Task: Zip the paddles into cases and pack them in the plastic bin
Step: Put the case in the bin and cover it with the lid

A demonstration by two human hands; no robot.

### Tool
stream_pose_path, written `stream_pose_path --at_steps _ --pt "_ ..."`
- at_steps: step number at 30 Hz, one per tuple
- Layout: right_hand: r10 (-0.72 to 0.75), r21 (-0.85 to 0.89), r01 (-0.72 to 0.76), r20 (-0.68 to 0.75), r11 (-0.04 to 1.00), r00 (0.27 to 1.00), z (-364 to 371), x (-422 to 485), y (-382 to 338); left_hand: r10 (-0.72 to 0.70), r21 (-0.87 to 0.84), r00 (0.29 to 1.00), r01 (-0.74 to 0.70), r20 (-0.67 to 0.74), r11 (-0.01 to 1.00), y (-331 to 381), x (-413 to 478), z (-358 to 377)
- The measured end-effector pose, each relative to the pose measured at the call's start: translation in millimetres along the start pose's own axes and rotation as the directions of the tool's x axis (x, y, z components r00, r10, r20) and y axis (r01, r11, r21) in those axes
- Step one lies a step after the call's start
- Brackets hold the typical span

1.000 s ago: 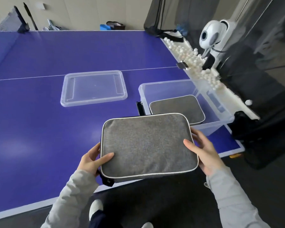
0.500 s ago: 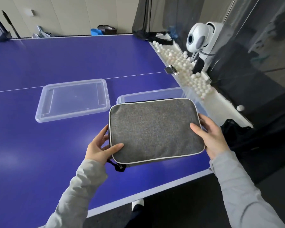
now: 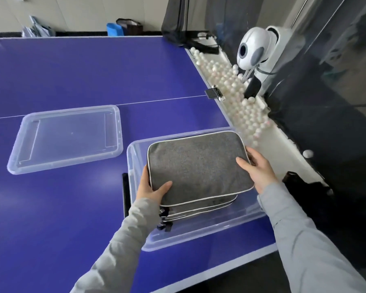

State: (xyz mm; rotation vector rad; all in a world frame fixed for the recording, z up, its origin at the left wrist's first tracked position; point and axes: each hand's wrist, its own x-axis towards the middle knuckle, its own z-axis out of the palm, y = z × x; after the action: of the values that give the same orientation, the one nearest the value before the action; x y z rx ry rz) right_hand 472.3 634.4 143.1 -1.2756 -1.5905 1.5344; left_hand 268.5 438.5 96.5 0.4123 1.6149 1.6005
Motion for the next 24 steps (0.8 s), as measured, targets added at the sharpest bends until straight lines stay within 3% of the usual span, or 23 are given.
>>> stream_pose_path --at_steps 9,20,24 --pt "0.104 -0.095 -0.098 0.061 0.991 0.993 9 14 52 -0.24 0.022 0.95 0.249 -0.198 0.968 -41 14 5" --pt "0.11 -0.217 -0.064 0.207 0.974 0.972 3 9 59 -0.247 0.102 0.918 0.29 -0.31 0.951 -48 12 11" --pt "0.082 -0.293 -0.024 0.187 0.956 0.979 4 8 59 -0.244 0.116 0.919 0.292 -0.311 0.95 -47 11 13"
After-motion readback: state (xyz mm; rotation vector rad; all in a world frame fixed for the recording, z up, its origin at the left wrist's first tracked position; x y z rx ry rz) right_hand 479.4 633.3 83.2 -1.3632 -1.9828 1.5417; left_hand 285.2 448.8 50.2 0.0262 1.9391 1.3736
